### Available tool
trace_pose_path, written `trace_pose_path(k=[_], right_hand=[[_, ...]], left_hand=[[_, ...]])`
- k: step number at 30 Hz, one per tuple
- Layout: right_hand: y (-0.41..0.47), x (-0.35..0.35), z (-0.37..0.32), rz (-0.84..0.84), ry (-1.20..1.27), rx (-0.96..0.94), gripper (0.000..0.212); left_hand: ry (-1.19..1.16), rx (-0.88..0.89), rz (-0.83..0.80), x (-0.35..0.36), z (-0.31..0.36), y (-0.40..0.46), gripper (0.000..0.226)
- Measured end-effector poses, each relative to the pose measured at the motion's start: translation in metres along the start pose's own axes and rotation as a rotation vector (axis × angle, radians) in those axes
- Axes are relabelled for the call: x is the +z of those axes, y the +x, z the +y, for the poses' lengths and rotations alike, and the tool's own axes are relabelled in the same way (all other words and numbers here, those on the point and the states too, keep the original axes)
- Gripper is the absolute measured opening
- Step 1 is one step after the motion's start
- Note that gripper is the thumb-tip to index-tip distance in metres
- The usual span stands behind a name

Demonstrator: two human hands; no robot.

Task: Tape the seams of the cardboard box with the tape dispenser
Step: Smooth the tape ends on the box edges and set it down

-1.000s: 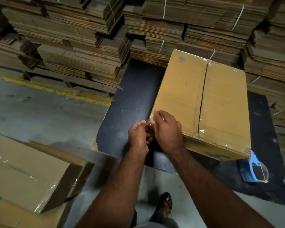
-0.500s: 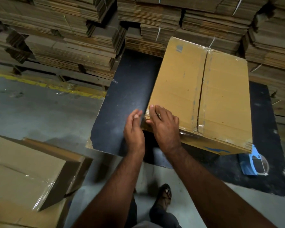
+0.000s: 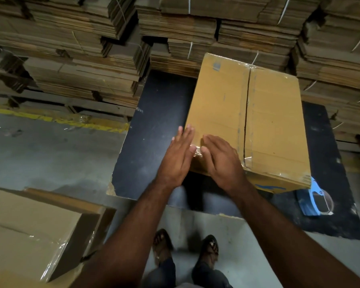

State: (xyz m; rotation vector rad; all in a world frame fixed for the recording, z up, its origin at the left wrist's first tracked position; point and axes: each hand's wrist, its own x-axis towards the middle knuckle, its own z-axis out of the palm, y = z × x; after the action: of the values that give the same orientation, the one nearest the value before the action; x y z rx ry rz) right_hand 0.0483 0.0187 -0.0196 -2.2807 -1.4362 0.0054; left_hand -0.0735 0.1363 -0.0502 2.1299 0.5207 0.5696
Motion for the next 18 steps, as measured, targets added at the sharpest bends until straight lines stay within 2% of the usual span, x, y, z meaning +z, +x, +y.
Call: trace_pose_path(k=[4, 7, 12, 16, 18], right_hand=[[-0.014, 0.016, 0.014, -0.020, -0.272, -0.063, 0.054], [-0.017, 0.019, 0.022, -0.068, -0.362, -0.118, 0.054], [-0.024, 0.005, 0.021, -0.135, -0.285, -0.117, 0.061], [-0.029, 0.001, 0.026, -0.021, -0.277, 0.049, 0.056], [-0.034, 0.006, 0.029, -0.032, -0.330, 0.049, 0.054]], left_hand=[[0.365, 0.272, -0.144, -0.001, -0.033, 0.013, 0.054], [0.495, 0.420, -0.219, -0.009, -0.044, 0.019, 0.057], [0.685, 0.435, -0.253, -0.021, -0.025, 0.013, 0.060], [0.731, 0.390, -0.268, -0.011, -0.007, 0.017, 0.062], [0.727, 0.366, -0.282, -0.003, -0.007, 0.019, 0.061]])
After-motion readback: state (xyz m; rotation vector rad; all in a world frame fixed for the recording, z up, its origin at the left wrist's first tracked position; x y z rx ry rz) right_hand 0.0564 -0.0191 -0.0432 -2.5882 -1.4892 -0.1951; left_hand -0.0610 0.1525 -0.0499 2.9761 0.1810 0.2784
